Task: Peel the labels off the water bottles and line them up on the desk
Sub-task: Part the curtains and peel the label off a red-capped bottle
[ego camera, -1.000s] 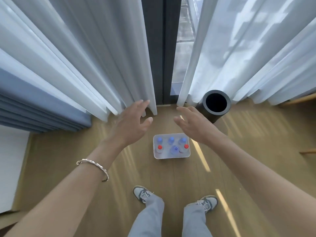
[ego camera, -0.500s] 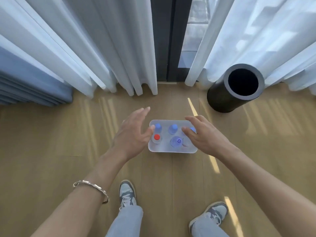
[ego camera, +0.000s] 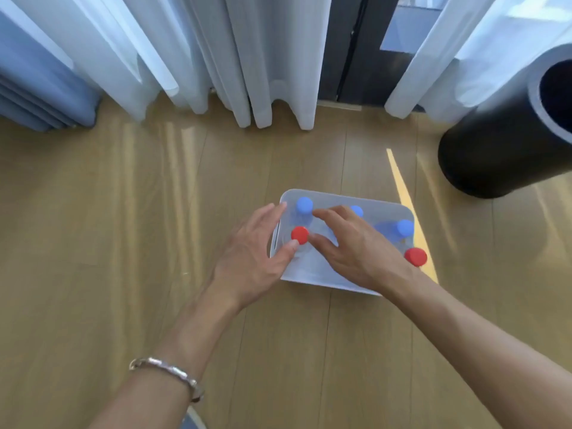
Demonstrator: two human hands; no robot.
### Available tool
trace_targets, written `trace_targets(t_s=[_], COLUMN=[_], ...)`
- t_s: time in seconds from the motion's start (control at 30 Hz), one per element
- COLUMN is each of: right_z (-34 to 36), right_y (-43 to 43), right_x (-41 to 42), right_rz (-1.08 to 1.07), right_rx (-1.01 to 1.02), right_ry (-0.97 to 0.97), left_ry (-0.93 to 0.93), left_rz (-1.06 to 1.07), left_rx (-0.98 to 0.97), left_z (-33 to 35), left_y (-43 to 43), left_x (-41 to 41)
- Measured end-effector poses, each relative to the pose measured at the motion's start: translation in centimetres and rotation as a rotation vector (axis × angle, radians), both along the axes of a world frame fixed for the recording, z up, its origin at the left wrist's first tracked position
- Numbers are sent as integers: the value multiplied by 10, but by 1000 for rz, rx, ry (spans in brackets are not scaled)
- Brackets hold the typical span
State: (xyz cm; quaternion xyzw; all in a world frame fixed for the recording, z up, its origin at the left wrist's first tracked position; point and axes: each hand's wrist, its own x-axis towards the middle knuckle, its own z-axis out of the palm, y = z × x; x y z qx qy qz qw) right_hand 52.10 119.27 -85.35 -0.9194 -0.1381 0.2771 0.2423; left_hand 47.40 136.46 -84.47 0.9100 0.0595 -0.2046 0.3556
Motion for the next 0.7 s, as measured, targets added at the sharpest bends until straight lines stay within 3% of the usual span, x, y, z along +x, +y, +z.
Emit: trace_targets(t_s=[0.17, 0.37, 0.7], right_z=[-38, -55, -54], right_y=[4, 9, 20], right_x=[18, 33, 3], right_rz=[23, 84, 94], right_rx=[-10, -28, -2], right_ry=[-32, -88, -7], left_ry=[19, 125, 31], left_rz=[-85, -339, -366], left_rx=[-5, 20, -22], left_z=[-43, -60, -53], left_y=[14, 17, 15], left_x=[24, 71, 60])
